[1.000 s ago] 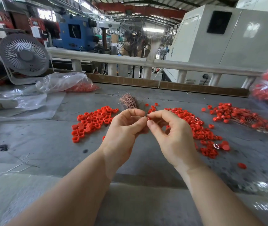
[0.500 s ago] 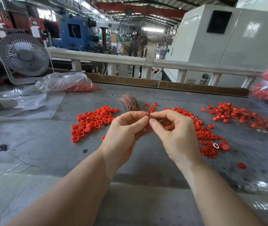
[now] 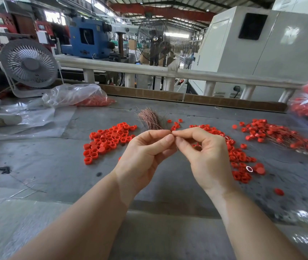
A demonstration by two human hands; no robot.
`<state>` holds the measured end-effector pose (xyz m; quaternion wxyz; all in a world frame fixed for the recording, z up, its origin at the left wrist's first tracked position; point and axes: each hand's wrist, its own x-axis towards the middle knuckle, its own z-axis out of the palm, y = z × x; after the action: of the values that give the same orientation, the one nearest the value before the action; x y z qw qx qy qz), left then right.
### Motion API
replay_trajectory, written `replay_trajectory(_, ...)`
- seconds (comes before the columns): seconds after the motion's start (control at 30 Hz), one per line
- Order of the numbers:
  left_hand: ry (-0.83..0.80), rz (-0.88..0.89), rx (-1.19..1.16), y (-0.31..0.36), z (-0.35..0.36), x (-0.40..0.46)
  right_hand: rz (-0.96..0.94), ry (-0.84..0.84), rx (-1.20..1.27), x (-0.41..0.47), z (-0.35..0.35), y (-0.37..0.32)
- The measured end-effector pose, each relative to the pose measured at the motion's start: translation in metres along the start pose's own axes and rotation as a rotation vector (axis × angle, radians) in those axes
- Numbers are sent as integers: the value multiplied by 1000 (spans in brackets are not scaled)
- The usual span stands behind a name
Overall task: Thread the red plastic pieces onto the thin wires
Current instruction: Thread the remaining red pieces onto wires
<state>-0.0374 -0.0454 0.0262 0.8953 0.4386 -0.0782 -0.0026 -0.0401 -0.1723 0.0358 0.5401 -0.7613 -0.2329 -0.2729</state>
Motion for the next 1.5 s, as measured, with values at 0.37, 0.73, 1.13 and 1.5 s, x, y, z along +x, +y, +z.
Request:
replay_trajectory(0.37,-5,84,287,-5,3,2,88,0,-5,-2,1,2)
replay_trajectory(0.73,23,187,480,-4,3,1,28,-22,-71,-2,2,3)
replay_trajectory(1.13,0,117,320,4,3,-4,45,-11,-58,-1,1,-1)
replay_trajectory(1.5,-19,115,292,-3,2,2,61,41,-30,0,0,1)
